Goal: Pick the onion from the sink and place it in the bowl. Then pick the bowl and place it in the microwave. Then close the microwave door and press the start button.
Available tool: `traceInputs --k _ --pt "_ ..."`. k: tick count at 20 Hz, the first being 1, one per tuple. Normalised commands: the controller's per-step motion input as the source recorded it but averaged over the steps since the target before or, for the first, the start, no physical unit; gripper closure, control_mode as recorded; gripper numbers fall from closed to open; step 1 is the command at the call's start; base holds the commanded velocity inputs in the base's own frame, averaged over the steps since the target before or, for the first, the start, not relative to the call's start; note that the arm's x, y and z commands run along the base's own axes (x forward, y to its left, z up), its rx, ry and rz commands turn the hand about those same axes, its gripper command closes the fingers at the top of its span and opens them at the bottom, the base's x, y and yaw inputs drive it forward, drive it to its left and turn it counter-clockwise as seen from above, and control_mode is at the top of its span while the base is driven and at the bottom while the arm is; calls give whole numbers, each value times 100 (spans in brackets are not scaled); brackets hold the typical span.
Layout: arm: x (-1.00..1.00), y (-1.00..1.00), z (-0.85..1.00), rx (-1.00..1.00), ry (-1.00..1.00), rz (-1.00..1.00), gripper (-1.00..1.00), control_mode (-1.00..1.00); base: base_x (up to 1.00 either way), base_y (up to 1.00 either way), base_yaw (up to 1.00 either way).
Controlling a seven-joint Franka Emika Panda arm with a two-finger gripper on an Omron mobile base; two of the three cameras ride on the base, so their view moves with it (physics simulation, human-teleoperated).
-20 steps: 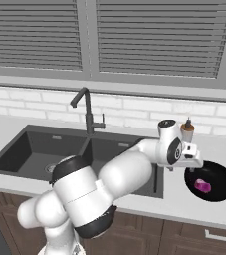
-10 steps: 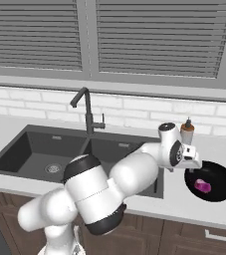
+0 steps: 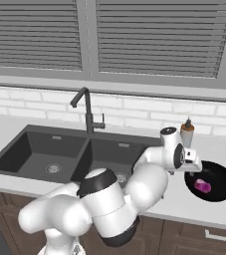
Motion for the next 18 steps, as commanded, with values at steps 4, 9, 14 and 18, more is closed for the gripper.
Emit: traceInputs --k 4,9,14,18 --pt "0 -10 -14 0 0 0 -100 -100 0 0 0" --pt "0 -29 -15 1 0 0 -100 -100 0 0 0" --pt "2 -12 -22 1 0 0 -100 -100 0 0 0" --pt "6 0 -22 0 0 1 100 -100 0 0 0"
